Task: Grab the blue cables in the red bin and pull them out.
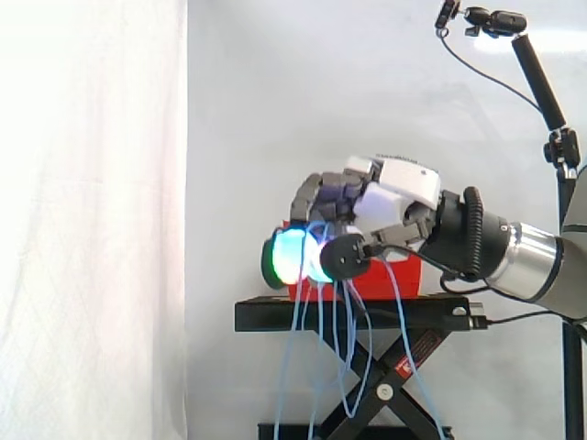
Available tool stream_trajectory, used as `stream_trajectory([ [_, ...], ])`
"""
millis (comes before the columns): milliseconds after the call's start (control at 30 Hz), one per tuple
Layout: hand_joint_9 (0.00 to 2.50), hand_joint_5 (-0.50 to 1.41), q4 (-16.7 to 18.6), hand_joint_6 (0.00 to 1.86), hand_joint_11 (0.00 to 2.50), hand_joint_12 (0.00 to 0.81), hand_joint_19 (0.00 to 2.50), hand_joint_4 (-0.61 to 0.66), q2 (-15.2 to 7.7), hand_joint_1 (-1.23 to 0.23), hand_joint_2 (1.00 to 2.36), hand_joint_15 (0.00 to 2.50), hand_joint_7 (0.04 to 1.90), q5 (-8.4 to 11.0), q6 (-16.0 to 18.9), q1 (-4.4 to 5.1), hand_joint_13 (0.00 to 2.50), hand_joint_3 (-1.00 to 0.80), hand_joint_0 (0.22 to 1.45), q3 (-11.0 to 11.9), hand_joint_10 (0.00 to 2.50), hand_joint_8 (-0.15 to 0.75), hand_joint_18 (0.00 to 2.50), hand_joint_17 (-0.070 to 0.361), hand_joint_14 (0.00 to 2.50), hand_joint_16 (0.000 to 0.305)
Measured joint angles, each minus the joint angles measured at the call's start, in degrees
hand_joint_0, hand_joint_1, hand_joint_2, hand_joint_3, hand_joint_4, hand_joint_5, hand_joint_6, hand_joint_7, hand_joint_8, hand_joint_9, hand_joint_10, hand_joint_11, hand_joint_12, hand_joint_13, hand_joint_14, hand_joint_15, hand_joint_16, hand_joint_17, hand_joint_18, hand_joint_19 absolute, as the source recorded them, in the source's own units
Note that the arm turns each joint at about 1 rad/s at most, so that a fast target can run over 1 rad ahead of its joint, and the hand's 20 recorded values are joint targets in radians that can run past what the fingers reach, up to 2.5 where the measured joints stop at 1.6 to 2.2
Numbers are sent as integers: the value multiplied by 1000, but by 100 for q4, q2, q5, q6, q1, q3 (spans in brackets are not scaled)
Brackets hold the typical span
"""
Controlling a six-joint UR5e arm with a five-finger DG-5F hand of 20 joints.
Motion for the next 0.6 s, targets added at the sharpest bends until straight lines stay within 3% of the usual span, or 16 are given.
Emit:
stream_trajectory([
  [200,596,507,-885,1257,1265,322,1224,76,0,-893,1003,1333,413,400,894,70,1053,-898,893,1,2500,259,879,101,1020,45],
  [300,598,533,-1274,1160,1269,316,1220,83,0,-882,1003,1324,441,495,1348,105,1053,-923,880,4,2500,265,878,102,1014,45],
  [600,594,566,-1784,1028,1310,318,1224,101,0,-856,1000,1339,485,591,2686,158,1066,-988,848,1,2500,266,870,103,908,46],
])
